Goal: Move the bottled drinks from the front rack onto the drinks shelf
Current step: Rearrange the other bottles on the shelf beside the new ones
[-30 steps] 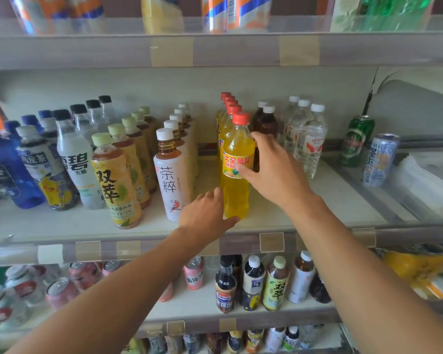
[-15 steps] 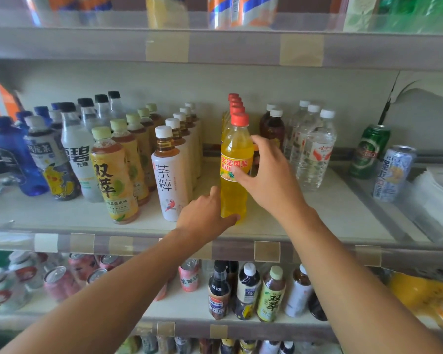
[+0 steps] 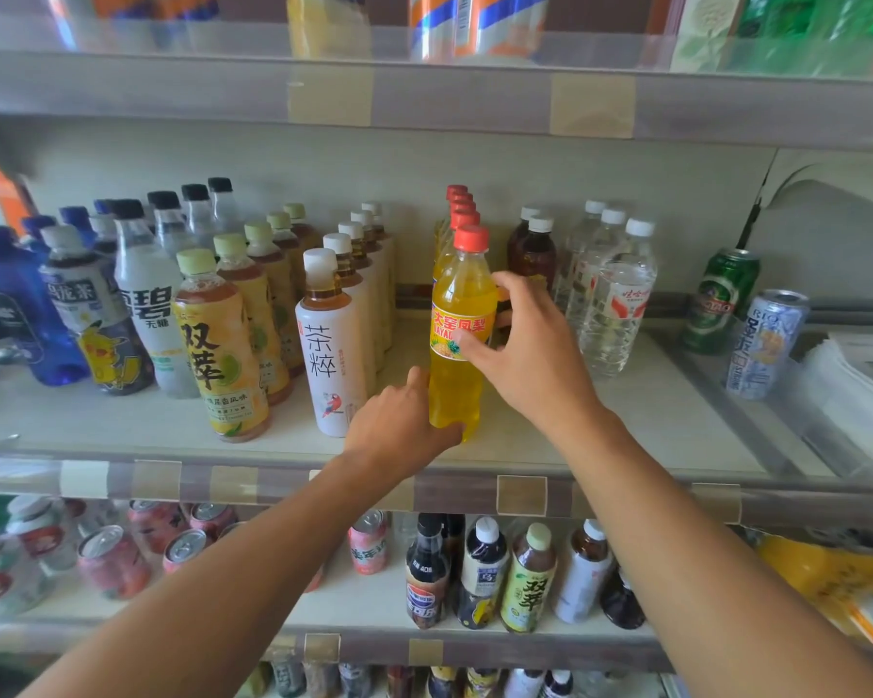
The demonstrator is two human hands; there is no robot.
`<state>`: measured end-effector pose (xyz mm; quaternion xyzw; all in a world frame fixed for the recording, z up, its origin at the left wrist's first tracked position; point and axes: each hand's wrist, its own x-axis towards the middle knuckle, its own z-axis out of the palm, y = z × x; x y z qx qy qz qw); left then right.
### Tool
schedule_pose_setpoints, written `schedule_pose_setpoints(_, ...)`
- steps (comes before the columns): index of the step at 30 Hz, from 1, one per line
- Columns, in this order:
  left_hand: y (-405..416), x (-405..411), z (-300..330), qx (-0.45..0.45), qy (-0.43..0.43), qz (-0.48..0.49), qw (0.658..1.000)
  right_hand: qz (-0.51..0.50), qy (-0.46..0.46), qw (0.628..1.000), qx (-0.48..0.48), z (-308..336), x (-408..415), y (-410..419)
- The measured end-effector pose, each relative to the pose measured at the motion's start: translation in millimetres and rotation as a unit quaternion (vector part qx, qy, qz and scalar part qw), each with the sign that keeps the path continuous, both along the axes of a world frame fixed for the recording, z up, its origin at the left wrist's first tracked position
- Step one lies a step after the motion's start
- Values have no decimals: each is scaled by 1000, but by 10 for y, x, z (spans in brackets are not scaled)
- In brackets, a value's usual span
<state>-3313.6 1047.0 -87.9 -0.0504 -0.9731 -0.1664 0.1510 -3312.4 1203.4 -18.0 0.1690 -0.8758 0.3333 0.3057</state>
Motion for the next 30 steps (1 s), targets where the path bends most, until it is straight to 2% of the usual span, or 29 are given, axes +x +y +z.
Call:
schedule_pose_setpoints(23, -43, 73, -138, 20, 20, -7, 1000, 3, -11, 999, 35, -143, -14, 62)
schedule_pose_setpoints(27, -57, 186, -142, -2, 79, 13, 997, -6, -9, 998, 61, -219, 4, 129)
schedule_pose_setpoints(30, -44, 254, -176, -43, 183, -34, 982, -56, 13, 991, 121, -274, 10, 207)
